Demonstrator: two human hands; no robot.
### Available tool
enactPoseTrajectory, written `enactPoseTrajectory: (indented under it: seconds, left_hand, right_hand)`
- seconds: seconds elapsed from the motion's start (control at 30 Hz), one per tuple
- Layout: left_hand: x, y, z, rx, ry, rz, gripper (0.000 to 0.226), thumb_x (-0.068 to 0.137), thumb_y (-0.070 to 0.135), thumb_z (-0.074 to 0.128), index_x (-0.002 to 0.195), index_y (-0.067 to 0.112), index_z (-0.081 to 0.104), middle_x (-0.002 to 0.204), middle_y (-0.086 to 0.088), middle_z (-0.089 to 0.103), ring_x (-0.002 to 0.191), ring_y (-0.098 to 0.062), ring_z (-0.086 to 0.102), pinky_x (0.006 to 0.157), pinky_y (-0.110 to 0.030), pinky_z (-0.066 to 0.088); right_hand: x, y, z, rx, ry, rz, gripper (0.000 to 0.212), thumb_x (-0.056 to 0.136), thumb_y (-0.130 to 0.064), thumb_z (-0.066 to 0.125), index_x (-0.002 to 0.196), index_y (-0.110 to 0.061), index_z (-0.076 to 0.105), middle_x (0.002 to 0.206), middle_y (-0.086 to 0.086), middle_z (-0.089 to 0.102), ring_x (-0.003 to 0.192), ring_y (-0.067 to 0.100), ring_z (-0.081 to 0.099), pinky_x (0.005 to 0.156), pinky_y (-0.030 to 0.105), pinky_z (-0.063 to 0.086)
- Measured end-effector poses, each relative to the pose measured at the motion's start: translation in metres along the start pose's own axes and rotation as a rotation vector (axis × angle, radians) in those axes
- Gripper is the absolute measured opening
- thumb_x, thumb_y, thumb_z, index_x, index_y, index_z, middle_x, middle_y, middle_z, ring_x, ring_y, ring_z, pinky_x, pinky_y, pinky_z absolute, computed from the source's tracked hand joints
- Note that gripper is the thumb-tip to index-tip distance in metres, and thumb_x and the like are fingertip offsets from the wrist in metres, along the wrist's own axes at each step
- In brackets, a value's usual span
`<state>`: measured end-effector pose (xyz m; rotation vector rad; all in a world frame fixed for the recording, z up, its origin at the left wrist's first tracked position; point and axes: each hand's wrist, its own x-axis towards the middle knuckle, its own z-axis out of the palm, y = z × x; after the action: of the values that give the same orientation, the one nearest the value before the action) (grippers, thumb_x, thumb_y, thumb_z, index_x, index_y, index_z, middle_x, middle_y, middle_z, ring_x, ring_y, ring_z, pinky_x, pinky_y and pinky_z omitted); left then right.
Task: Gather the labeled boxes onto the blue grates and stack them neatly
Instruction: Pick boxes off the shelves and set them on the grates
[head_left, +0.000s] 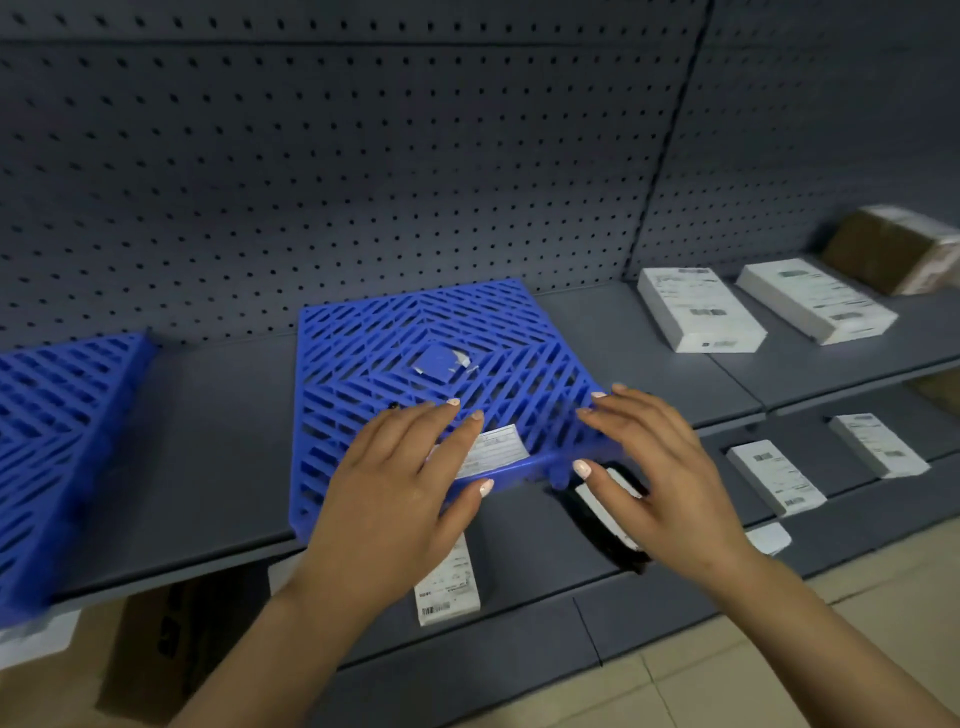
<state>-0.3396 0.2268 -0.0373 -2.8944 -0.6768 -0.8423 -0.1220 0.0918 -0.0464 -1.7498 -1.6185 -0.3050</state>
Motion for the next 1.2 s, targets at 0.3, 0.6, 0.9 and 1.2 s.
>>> enactPoseTrajectory:
  seconds: [0.3, 0.6, 0.9, 1.2]
  left_hand:
    - [0.085, 0.067, 0.012, 0.049, -0.106, 0.075, 0.064, 0.087, 0.057, 0.039, 0.135, 0.016, 0.05, 0.132, -0.004, 0.056, 0.12, -0.025, 0.052, 0.105, -0.044, 0.035]
    - [0.19, 0.154, 0.066, 0.039, -0.212, 0.019, 0.066, 0.085, 0.063, 0.039, 0.135, 0.021, 0.049, 0.132, 0.0, 0.056, 0.116, -0.018, 0.055, 0.096, -0.042, 0.048]
    - [0.265, 0.209, 0.137, -0.058, -0.321, -0.193, 0.07, 0.091, 0.063, 0.034, 0.15, 0.031, 0.014, 0.157, 0.008, 0.013, 0.143, -0.013, 0.011, 0.113, -0.037, 0.021]
    - [0.294, 0.223, 0.195, 0.069, -0.446, -0.359, 0.084, 0.08, 0.078, 0.03, 0.149, 0.034, 0.01, 0.158, 0.0, 0.008, 0.144, -0.022, 0.005, 0.113, -0.055, 0.016]
  right_hand:
    - [0.005, 0.072, -0.062, -0.101, 0.063, 0.065, 0.038, 0.09, -0.04, 0.054, 0.122, -0.019, 0.06, 0.132, -0.002, 0.052, 0.132, 0.016, 0.04, 0.105, 0.041, 0.038]
    - [0.018, 0.204, -0.119, -0.177, -0.008, 0.054, 0.043, 0.092, -0.047, 0.046, 0.126, -0.023, 0.056, 0.138, -0.004, 0.047, 0.136, 0.016, 0.035, 0.109, 0.034, 0.032]
    - [0.035, 0.33, -0.151, -0.241, -0.136, 0.157, 0.05, 0.087, -0.058, 0.042, 0.124, -0.029, 0.061, 0.135, 0.003, 0.055, 0.135, 0.027, 0.036, 0.107, 0.048, 0.035]
    - [0.047, 0.388, -0.146, -0.333, -0.368, 0.271, 0.095, 0.064, -0.092, 0.001, 0.144, -0.046, 0.024, 0.157, -0.011, 0.012, 0.146, 0.022, -0.002, 0.113, 0.055, 0.005]
